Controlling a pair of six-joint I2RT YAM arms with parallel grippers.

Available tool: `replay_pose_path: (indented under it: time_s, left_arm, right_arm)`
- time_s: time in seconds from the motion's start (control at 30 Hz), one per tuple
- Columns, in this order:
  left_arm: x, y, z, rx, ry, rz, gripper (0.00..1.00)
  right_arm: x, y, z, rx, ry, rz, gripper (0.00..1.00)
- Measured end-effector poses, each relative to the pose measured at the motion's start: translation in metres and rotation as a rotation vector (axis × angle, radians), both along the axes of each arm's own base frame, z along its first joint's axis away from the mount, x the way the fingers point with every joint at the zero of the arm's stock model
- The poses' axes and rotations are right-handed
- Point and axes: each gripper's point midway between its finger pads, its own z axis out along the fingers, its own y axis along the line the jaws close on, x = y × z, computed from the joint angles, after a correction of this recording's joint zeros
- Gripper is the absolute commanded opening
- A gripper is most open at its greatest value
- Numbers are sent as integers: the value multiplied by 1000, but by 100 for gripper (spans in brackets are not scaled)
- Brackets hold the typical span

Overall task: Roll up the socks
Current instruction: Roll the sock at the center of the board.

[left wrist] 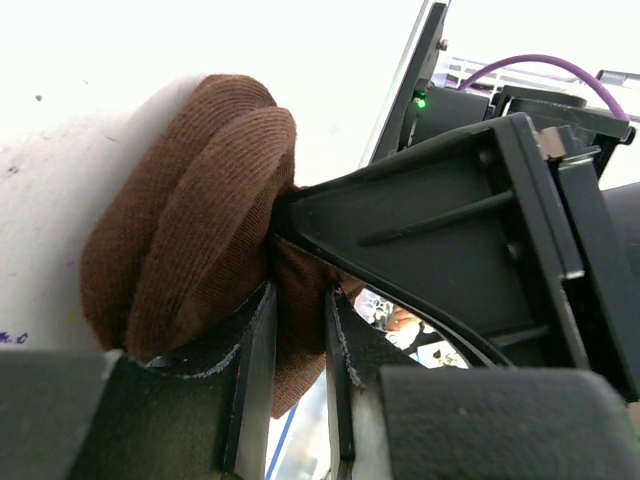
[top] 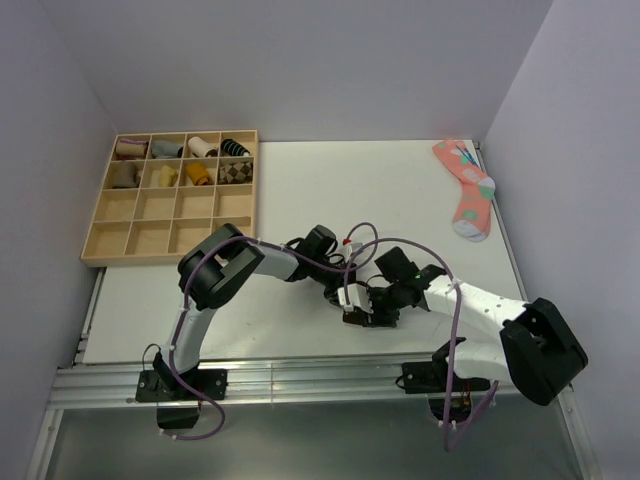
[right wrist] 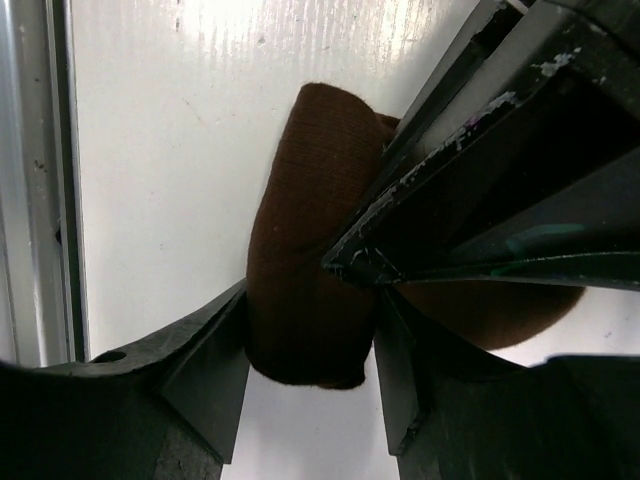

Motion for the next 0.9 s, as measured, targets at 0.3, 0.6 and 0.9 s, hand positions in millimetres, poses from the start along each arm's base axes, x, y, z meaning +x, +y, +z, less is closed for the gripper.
replay_pose_path:
  time_s: [0.3,0.6,0.9]
  left_arm:
    - [0,3,-2,23,60,44,0]
    - [8,8,-2,67,55,181,11]
    - [30,16,0,115,-43,397,19]
  right_arm:
    - [3,4,-2,-14,65,-62,22]
    - [6,7,-2,-41,168,-104,7]
    - [18,11,0,-32,272,-142,6]
